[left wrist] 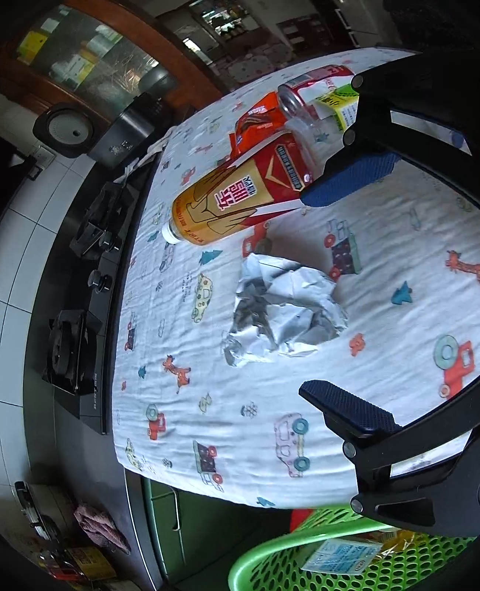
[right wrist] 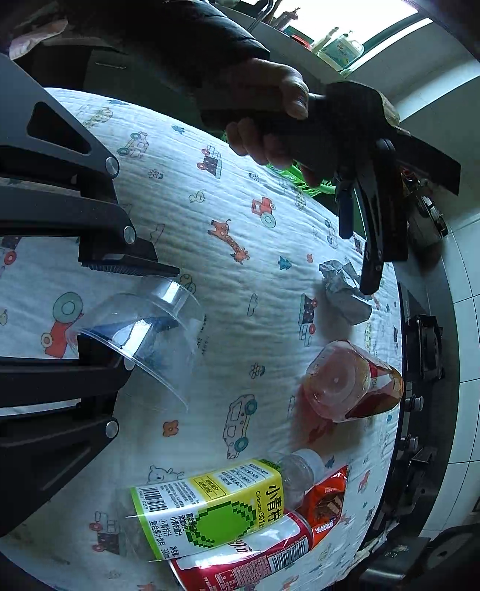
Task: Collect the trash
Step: 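Grasp the crumpled silver foil with the left tool while the right tool holds the clear cup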
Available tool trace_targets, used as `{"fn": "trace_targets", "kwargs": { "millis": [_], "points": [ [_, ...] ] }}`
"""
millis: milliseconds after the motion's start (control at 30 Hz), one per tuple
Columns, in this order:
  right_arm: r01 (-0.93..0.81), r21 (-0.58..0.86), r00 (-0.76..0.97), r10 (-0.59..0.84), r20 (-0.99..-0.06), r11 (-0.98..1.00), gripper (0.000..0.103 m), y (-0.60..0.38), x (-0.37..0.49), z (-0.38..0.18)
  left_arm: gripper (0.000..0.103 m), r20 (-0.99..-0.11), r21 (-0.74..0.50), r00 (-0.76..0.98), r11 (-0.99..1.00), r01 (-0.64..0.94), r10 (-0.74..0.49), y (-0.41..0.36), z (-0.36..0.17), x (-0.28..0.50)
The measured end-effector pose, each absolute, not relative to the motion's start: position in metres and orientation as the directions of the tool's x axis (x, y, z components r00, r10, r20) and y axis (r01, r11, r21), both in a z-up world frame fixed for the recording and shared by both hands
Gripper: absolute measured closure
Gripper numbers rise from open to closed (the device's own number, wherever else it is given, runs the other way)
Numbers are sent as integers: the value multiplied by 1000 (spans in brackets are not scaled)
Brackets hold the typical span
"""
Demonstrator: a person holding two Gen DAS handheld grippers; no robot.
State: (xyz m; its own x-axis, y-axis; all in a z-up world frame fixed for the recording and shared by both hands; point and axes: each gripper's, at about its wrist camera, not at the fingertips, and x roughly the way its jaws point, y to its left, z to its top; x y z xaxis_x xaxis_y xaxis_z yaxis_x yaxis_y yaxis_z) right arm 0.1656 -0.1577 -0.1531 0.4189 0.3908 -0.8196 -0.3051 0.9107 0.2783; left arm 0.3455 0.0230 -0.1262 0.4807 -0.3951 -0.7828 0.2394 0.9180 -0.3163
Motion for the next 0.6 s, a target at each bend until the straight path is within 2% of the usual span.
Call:
{"fn": "trace_targets", "kwargs": {
  "millis": [267, 500, 600],
  "points": [
    [-288, 285, 417, 387, -822, 914, 81, -165, 164, -155, 11, -813, -237, 477, 939, 250, -332, -1, -142, 375],
    [-290, 281, 415, 384, -824, 915, 81, -163, 167, -156, 50, -809, -214, 493, 942, 259, -320, 0, -147, 372],
    [-300, 280, 416, 389, -822, 912, 81, -158, 170, -154, 59, -797, -226, 507, 940, 256, -330, 10, -143, 367]
  ]
}}
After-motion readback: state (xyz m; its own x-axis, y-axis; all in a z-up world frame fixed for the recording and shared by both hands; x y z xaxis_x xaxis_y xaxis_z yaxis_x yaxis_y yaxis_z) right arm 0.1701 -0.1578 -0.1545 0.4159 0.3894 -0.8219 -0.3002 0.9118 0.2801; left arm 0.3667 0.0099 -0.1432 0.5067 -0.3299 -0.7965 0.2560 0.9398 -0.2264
